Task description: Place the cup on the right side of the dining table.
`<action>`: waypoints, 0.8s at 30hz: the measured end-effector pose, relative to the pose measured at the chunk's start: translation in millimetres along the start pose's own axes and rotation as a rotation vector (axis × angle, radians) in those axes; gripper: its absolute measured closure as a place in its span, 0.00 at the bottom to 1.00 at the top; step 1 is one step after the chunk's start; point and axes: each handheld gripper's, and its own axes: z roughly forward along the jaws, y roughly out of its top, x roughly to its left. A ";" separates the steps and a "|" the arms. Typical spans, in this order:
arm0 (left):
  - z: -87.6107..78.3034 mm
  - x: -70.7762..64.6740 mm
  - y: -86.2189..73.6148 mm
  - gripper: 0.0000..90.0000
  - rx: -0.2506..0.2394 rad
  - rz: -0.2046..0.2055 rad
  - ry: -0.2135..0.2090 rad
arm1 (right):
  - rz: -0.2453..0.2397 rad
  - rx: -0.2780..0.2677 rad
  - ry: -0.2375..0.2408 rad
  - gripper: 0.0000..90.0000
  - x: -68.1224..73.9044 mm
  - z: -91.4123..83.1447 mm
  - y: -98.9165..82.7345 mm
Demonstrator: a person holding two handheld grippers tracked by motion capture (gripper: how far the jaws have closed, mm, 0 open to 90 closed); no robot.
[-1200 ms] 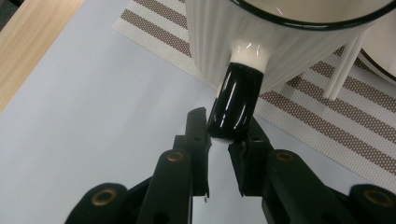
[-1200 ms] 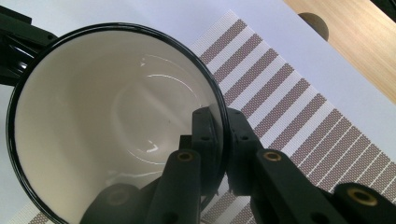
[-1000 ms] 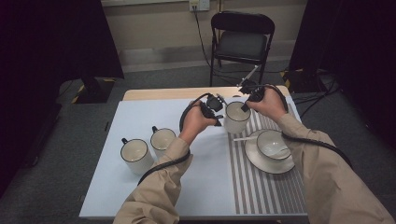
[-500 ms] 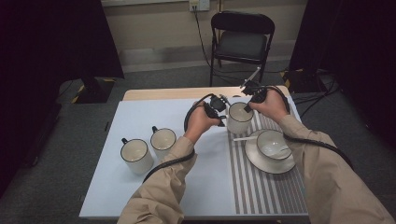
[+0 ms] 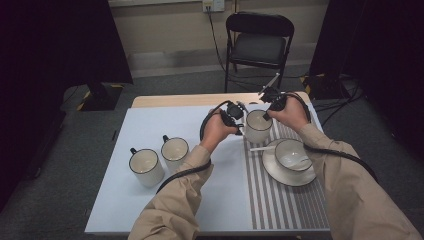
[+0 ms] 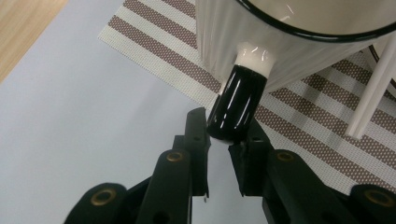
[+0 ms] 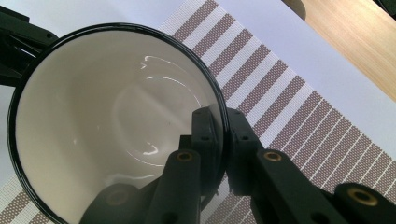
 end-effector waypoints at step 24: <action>5.4 8.6 2.1 0.86 -0.020 -0.032 -0.012 | 0.006 -0.031 -0.014 0.91 -3.5 6.5 -4.3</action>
